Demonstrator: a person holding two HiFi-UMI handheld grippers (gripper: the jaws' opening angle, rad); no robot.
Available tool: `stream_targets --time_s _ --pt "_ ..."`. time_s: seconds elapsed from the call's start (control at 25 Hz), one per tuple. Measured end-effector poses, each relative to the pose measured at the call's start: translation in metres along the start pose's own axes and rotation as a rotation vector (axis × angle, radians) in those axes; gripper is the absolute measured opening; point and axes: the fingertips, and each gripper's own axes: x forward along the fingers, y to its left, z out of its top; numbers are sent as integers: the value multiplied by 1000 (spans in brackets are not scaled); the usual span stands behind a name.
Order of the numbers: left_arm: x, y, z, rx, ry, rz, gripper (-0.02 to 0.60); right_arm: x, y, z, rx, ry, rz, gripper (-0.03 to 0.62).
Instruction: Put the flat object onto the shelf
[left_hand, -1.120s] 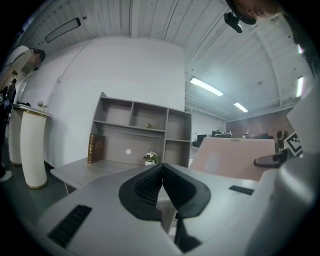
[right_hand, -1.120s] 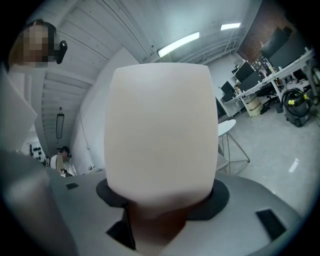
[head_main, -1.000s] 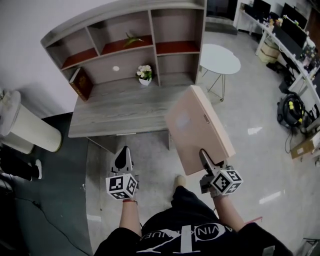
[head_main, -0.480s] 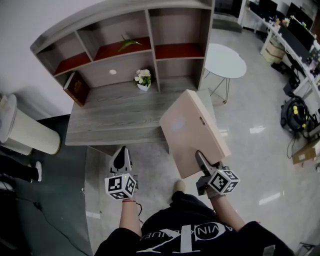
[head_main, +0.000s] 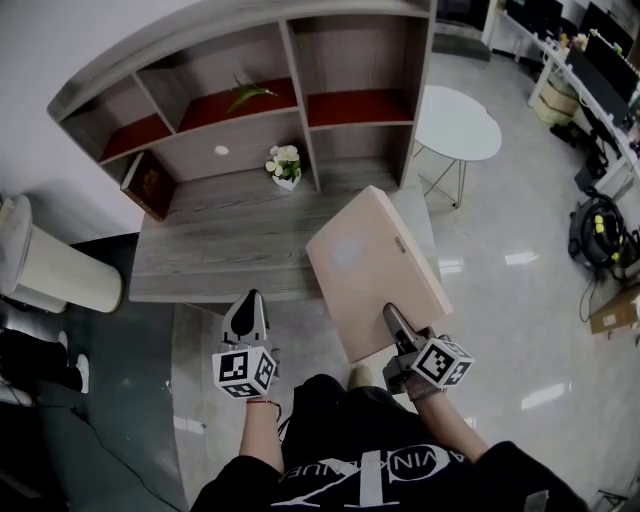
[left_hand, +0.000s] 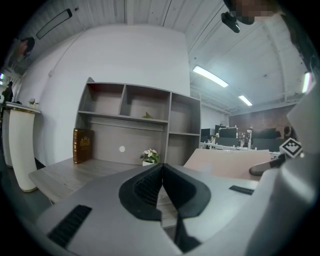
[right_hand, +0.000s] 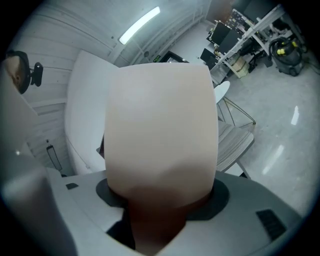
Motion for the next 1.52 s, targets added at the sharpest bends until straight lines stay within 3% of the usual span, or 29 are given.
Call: stream_targets --time_s 0.36,1.0,1.52 --pt "25 20 2 0 42 -4 5 43 -6 10 246 -59 -44 290" --pt "62 52 8 -1 58 -28 5 90 -10 14 352 -104 -74 296" --pt "68 74 6 -33 59 -16 5 131 -18 11 551 -151 -104 301"
